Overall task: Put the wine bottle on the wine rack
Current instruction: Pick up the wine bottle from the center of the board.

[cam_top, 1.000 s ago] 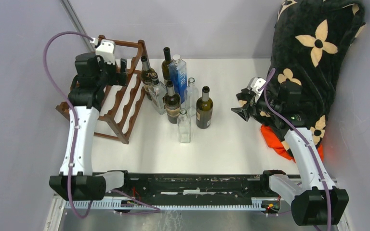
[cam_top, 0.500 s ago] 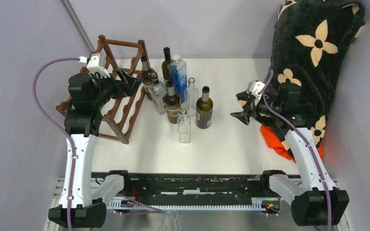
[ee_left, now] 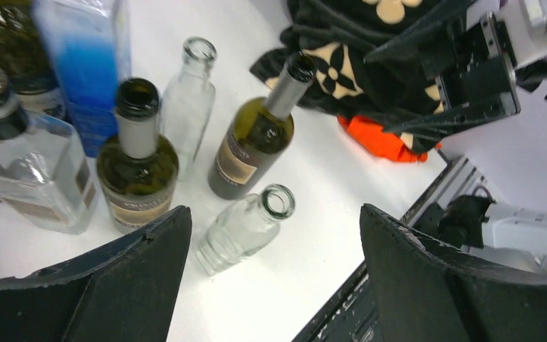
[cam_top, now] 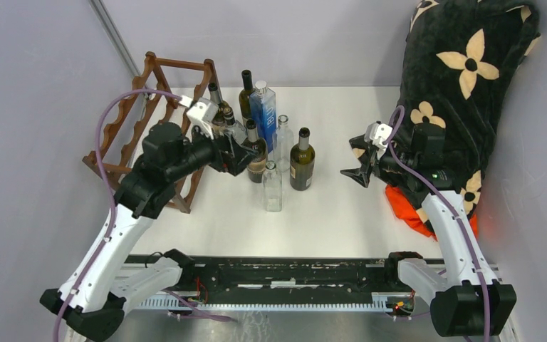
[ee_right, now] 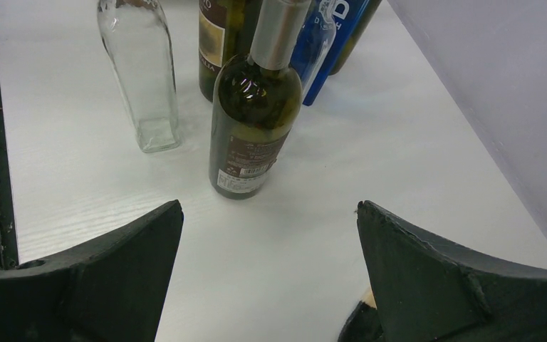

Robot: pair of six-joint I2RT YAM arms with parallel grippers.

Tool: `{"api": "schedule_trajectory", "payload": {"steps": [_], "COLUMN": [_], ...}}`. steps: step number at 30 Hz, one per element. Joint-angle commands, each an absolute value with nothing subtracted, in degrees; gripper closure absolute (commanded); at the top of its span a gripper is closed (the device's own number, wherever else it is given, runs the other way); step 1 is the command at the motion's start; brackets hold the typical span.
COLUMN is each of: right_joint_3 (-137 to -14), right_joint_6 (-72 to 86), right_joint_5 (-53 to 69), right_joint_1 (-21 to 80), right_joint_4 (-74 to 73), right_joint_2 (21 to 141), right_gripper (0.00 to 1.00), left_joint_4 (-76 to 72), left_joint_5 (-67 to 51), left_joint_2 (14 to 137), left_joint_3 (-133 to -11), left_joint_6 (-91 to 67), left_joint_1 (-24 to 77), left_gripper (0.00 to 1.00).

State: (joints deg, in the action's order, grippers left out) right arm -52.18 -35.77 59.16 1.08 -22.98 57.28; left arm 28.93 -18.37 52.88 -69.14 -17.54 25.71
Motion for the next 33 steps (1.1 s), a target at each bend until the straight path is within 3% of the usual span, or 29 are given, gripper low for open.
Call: {"api": "schedule_trajectory", "payload": {"steps": [1,6,12,15,23,33], "right_joint_3": [-53.4,-53.1,-53.3,-53.2,-53.5,-53.1], "right_joint_6": [-38.6,-39.6,-39.3,-39.4,-39.1,-38.0], "right_joint_5": [61.0,61.1,60.3,59.9,60.0,60.1], "right_joint_1": [1.4,1.4,1.4,1.5,1.5,1.5], "right_joint_4": [-24.4,-25.2,-25.2,-25.3,-24.7,-23.7], "right_joint_2": [56.7,56.8,56.9,56.9,57.4,57.1], "right_gripper": [0.02,0.02,0.02,0.02,0.02,0.02], "left_joint_4": [28.9,28.8,35.0,41.6,53.5,53.8], "left_joint_5": [-10.1,-2.5,28.0,37.2,43.5,42.2], "left_joint_2": [52.7,54.0,62.6,68.4,79.2,85.2], "left_joint_3": [-67.7,-66.2,-71.2,-76.8,-85.2,-88.8], "left_joint_6": [-13.0,-13.0,-17.4,-22.8,-31.1,-30.4], "left_joint_1": [33.0,42.4,57.9,61.5,62.4,62.4], "left_gripper": [0.08,0.06,0.06,0.08,0.22,0.35]}}
